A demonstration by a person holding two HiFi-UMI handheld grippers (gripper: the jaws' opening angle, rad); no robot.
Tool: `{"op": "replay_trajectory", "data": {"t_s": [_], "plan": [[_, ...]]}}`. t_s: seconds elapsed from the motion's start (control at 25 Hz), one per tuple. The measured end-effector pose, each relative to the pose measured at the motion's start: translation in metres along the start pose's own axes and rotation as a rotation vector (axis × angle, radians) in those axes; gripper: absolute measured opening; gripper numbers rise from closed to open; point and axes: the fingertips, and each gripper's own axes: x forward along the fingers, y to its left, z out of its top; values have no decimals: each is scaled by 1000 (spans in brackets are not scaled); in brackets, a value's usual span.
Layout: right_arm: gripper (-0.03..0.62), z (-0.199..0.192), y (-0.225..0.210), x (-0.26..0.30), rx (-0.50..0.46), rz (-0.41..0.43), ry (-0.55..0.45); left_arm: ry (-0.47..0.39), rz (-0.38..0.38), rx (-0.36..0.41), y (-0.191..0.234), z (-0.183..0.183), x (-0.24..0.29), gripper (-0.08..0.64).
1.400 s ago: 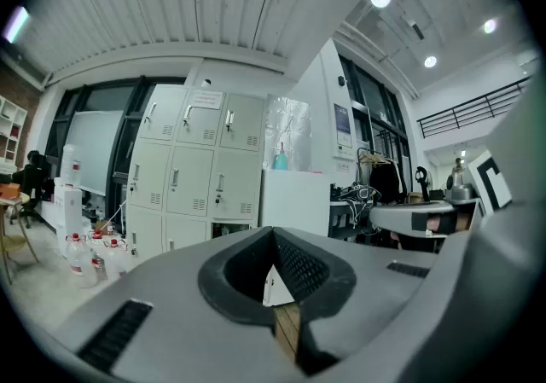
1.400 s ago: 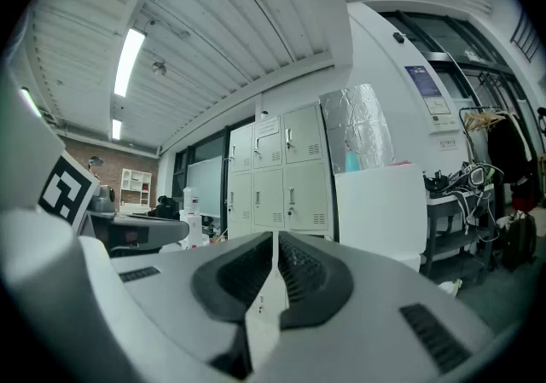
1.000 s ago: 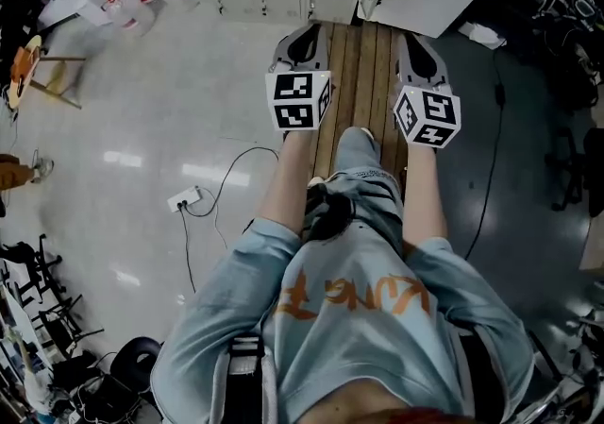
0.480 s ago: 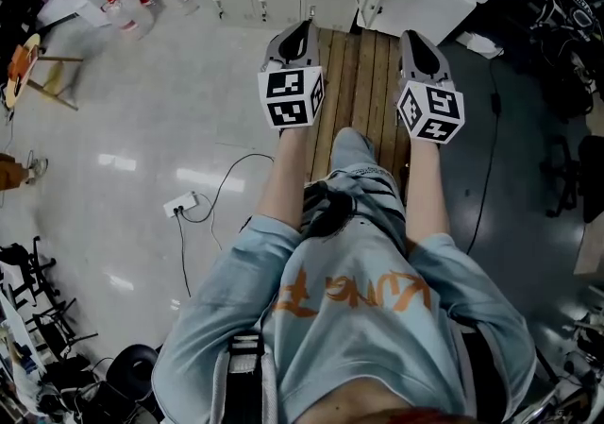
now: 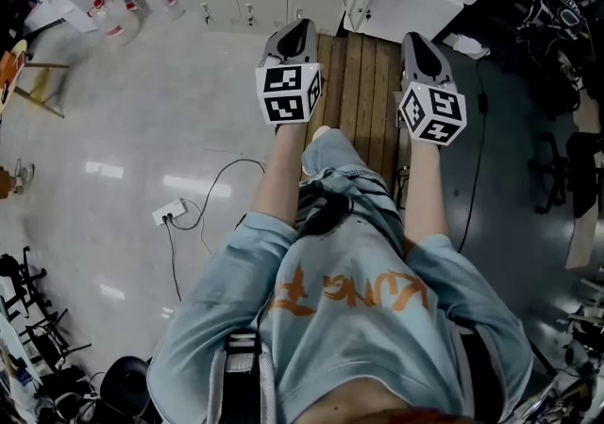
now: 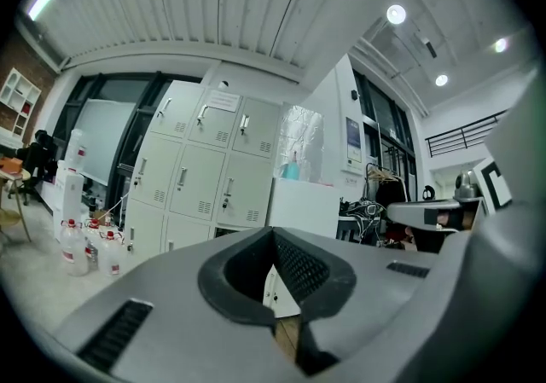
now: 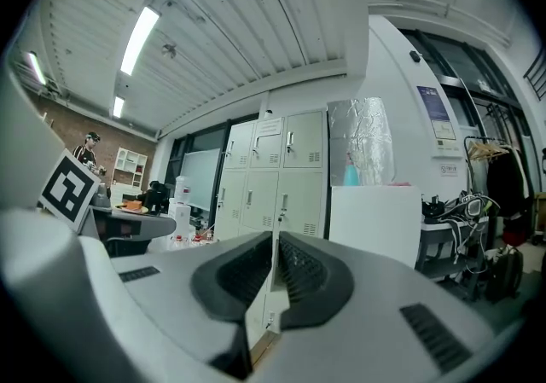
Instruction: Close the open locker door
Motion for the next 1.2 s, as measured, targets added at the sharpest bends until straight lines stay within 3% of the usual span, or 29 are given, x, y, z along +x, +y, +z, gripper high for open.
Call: {"op": "replay_trajectory", "data": {"t_s": [0.36,0.64,0.92,1.2], "plan": [[43,-13,4,37,34,28,7,24,31,12,29,-5,25,18],[43,-25,-27,84,69,9,8,50,2,34,33,-15,78,18],[43,-47,-42,147,107,46,40,79,-19,7,39,-26,131,18],[43,-99,-49,199,178,70,123,206,-41,-4,53,-74,186,18]]}}
